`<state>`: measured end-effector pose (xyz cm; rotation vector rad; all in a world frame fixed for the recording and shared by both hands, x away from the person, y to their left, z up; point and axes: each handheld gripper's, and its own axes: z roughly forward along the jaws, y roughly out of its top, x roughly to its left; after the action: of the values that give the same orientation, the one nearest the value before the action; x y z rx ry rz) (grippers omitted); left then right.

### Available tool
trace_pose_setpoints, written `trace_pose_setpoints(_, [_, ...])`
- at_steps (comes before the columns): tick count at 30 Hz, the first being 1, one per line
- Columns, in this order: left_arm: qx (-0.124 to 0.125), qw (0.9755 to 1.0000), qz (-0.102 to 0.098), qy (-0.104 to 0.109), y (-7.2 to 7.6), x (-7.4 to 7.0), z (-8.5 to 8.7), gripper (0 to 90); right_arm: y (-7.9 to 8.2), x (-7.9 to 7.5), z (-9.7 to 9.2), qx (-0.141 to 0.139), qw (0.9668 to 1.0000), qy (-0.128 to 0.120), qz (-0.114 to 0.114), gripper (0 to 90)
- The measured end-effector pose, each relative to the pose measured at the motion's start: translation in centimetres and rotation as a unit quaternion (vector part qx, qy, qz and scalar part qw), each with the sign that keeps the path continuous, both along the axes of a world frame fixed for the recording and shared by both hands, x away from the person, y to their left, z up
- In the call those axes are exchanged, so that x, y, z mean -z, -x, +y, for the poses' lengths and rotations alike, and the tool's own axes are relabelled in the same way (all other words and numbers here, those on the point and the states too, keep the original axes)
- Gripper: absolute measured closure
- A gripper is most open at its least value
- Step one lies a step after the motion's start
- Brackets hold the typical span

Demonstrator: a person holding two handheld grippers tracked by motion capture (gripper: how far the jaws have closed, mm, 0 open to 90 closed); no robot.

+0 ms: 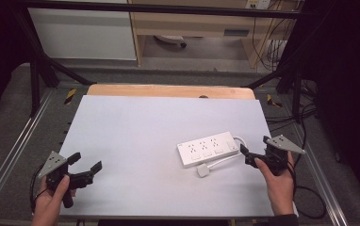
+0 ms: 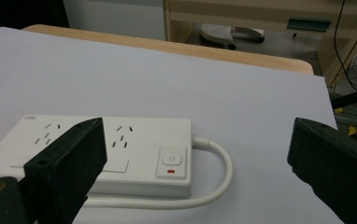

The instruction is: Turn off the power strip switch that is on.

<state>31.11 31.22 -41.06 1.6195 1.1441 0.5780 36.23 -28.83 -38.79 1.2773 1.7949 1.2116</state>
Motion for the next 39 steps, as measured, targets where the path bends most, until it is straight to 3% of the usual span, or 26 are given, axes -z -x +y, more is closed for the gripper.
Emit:
trace_pose_setpoints(5, [0.004,1.0,0.0,-0.004,0.0,0.0,-0.1,5.7,-0.4,-0.6,0.0,-0.004,1.0,0.003,-0.001,5.1])
trace_pose_setpoints(19, [-0.001,1.0,0.003,-0.006,-0.1,0.1,-0.1,5.6,-1.1,-2.5,-0.1,0.011,0.9992,-0.004,-0.039,50.8])
trace_pose_setpoints(23, [-0.002,1.0,0.004,-0.006,-0.1,0.1,0.0,5.7,-1.0,-3.0,-0.1,0.01,0.9985,-0.003,-0.053,59.6])
trace_pose_setpoints(39, [0.005,0.9999,0.004,-0.01,0.0,0.1,-0.1,5.7,-1.5,-3.8,0.5,0.007,0.9969,-0.001,-0.079,75.3])
